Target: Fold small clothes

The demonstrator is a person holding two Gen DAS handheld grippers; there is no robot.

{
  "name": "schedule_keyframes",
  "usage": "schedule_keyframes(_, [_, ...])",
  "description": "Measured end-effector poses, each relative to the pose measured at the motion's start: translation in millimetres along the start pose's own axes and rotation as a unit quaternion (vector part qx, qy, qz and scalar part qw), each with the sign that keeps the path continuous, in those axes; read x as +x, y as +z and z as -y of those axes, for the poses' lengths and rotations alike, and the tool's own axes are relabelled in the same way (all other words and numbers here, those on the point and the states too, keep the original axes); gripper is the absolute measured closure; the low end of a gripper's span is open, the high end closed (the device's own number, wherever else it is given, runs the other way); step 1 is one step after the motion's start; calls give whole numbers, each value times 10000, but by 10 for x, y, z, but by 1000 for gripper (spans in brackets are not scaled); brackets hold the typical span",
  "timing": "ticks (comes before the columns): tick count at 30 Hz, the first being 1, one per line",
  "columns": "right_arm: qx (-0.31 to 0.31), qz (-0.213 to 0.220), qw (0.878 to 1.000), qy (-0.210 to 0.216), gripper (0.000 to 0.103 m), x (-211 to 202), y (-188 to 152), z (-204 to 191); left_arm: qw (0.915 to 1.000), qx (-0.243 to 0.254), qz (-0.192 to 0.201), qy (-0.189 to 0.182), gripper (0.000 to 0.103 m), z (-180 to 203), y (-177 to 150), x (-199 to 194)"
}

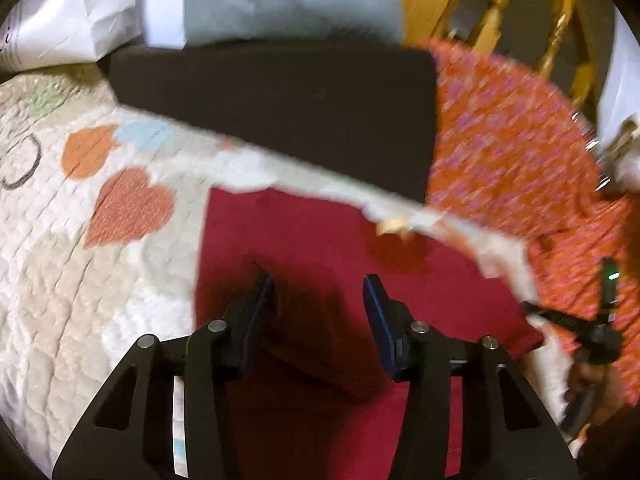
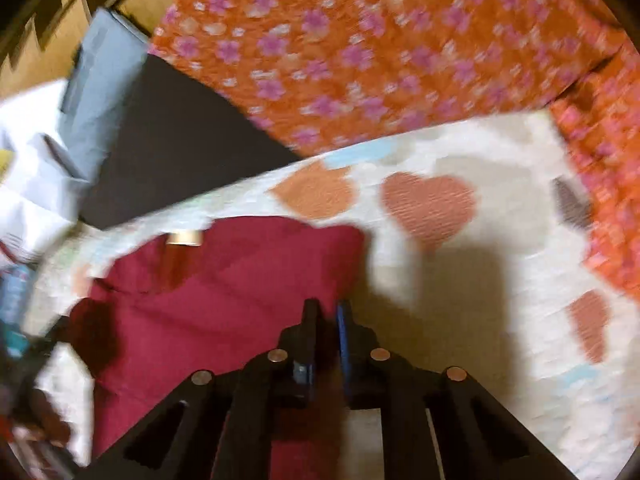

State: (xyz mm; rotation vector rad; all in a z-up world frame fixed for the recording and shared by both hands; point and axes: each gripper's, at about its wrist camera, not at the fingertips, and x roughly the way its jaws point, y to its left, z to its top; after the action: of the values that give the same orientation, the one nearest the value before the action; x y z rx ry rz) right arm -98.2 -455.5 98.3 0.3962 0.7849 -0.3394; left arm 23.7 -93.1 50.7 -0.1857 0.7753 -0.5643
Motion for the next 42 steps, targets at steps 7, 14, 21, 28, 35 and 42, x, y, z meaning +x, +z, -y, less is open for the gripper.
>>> schedule_keyframes(7, [214, -13, 9990, 396, 98, -214, -73, 176, 9997, -181, -1, 158, 57, -116, 17, -20])
schedule_keyframes(14, [-953, -114, 9920, 815, 98, -375, -173, -384, 9990, 51, -287, 331, 57, -72, -73, 130])
schedule_keyframes(21, [-664, -599, 9943, 573, 99, -219, -464, -95, 9987, 101, -342, 365, 57, -133, -105, 99])
schedule_keyframes(28, [-1063, -321, 9930, 393, 98, -281, -461, -349, 9982, 180, -357, 457, 57, -156, -188, 71])
schedule_keyframes(35, [-1000, -723, 9919, 284, 94, -303, -579, -418, 9965, 308, -675, 396, 54, -119, -349, -343])
schedule_keyframes(42, [-886, -476, 9931, 609, 68, -1115, -932, -266, 9961, -57, -838, 275, 37, -137, -705, -947])
